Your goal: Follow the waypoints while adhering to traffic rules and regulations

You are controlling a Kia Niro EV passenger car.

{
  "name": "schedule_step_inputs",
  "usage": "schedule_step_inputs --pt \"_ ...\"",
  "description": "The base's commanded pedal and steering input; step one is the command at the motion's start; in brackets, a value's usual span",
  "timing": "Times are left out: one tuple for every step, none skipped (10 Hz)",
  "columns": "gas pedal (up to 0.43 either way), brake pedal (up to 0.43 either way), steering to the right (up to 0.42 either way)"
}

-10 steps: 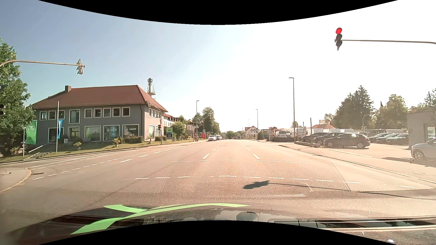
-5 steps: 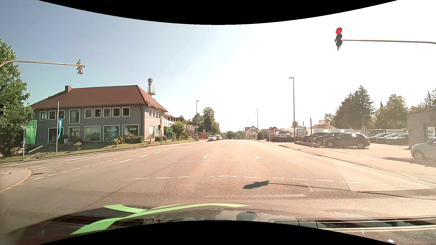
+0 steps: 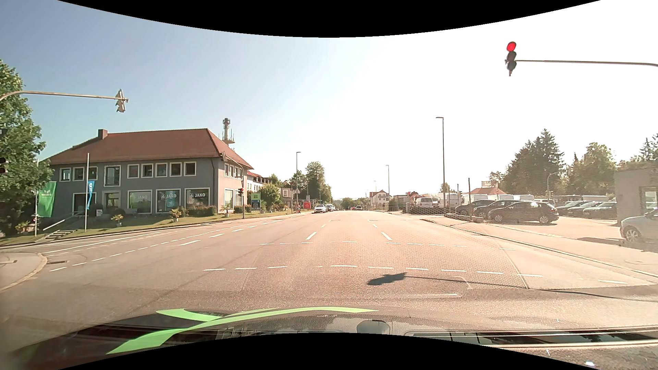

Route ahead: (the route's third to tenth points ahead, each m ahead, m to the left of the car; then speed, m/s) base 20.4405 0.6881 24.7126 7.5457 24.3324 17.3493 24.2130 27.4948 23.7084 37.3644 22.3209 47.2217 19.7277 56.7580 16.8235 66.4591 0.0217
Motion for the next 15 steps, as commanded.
schedule_step_inputs --pt "0.0 0.274 -0.005" --pt "0.0 0.274 -0.005" --pt "0.0 0.274 -0.005" --pt "0.0 0.274 -0.005" --pt "0.0 0.274 -0.005" --pt "0.0 0.274 -0.005" --pt "0.0 0.274 -0.005" --pt "0.0 0.274 -0.005" --pt "0.0 0.274 -0.005" --pt "0.0 0.274 -0.005" --pt "0.0 0.274 -0.005" --pt "0.0 0.274 -0.005" --pt "0.0 0.274 -0.005" --pt "0.0 0.274 -0.005" --pt "0.0 0.274 -0.005"
